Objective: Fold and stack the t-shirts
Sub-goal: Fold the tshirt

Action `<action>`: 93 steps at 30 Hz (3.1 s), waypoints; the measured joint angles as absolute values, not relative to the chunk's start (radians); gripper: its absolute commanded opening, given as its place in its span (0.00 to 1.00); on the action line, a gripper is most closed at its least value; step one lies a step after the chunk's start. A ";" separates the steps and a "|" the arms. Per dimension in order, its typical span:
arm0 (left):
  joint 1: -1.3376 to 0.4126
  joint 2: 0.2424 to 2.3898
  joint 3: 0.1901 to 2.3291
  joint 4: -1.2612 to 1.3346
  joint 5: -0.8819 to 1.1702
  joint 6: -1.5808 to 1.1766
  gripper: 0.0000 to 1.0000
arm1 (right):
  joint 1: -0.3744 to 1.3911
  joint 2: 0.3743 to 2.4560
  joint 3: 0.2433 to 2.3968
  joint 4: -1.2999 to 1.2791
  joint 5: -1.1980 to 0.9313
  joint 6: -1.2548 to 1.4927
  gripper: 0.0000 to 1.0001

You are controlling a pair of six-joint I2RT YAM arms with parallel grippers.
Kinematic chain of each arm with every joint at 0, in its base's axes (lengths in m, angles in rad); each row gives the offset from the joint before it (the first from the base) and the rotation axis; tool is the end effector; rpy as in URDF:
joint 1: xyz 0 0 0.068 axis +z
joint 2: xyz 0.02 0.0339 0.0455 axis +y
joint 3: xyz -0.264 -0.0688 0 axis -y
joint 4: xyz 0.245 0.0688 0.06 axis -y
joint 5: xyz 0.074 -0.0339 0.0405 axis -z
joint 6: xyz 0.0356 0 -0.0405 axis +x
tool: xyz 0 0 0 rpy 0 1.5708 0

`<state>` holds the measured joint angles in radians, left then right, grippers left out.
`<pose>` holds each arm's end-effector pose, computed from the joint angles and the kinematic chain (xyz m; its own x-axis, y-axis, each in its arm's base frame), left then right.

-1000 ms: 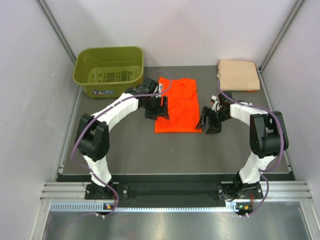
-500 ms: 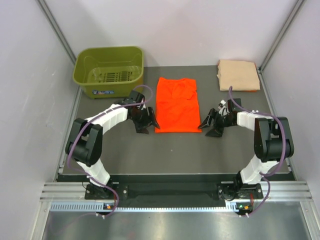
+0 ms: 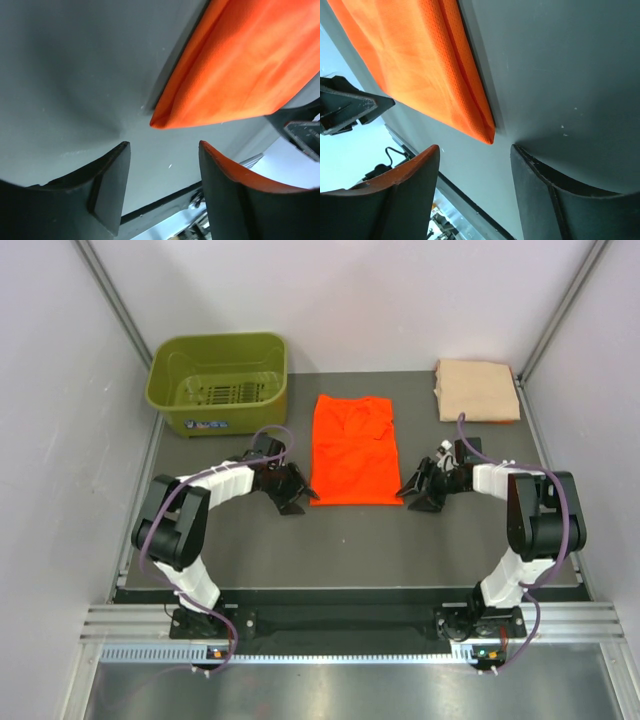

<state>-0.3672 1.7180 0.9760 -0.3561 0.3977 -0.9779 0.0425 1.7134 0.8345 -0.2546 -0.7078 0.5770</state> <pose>0.3016 -0.1308 0.1582 -0.8753 -0.4825 0.0316 -0.4123 0.7105 -0.5703 0.3016 0.0360 0.1329 -0.9262 0.3755 -0.0336 0.2361 0.6474 0.7246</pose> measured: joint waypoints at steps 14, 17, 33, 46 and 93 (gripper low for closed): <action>-0.368 1.789 0.972 -0.246 0.402 -1.083 0.48 | 0.044 1.742 0.834 -0.223 -0.726 0.581 0.51; -0.367 1.791 0.972 -0.247 0.398 -1.087 0.45 | 0.051 1.754 0.841 -0.218 -0.736 0.587 0.50; -0.368 1.840 1.011 -0.254 0.393 -1.057 0.00 | 0.062 1.842 0.892 -0.187 -0.751 0.590 0.03; -0.422 1.710 1.005 -0.364 0.275 -0.897 0.00 | 0.117 1.665 0.856 -0.308 -0.667 0.479 0.00; -0.344 1.930 1.563 -0.755 0.275 -0.674 0.00 | 0.202 1.810 1.337 -0.643 -0.616 0.418 0.00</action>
<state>-0.3439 1.9305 1.5631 -0.7547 0.2749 -0.6743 0.2016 1.8099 1.3373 -0.6426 -0.6155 0.4179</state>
